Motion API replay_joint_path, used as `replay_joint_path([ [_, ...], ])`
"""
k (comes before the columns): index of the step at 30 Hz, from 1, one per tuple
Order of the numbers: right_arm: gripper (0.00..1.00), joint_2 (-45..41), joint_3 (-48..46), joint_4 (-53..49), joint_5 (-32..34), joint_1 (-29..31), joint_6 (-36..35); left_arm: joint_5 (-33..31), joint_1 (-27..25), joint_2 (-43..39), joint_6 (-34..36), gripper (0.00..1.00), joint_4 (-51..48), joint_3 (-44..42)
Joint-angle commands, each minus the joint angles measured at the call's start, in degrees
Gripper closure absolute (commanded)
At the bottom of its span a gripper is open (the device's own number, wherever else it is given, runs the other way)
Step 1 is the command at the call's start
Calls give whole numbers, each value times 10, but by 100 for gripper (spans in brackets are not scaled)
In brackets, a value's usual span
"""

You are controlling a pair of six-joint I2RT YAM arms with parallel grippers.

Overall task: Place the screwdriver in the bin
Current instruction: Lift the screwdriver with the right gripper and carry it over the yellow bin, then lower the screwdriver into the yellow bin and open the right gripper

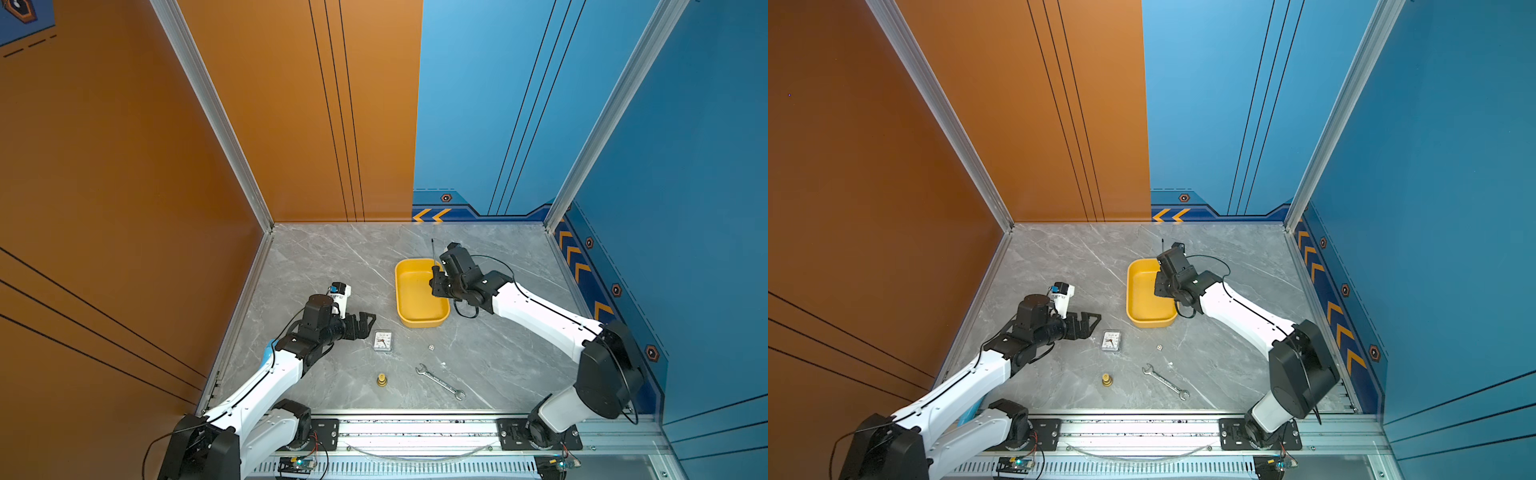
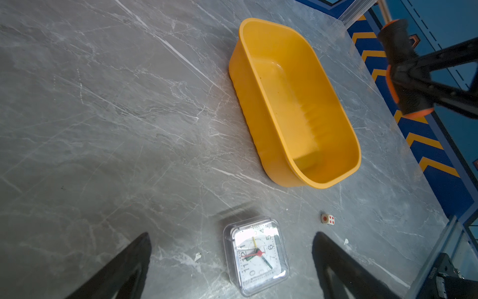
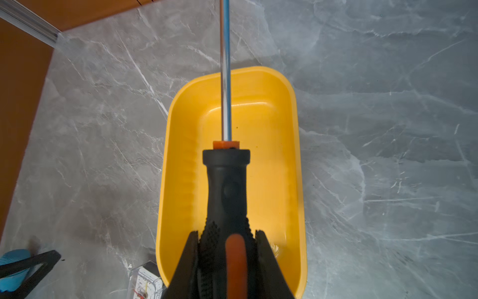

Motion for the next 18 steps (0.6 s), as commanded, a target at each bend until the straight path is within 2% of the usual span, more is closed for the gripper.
replay_joint_path([
  [1, 100, 36, 29, -21, 23, 4, 20, 13, -6, -3, 14, 2, -11, 13],
  [18, 100, 177, 79, -26, 32, 34, 30, 12, -6, -2, 19, 2, -15, 11],
])
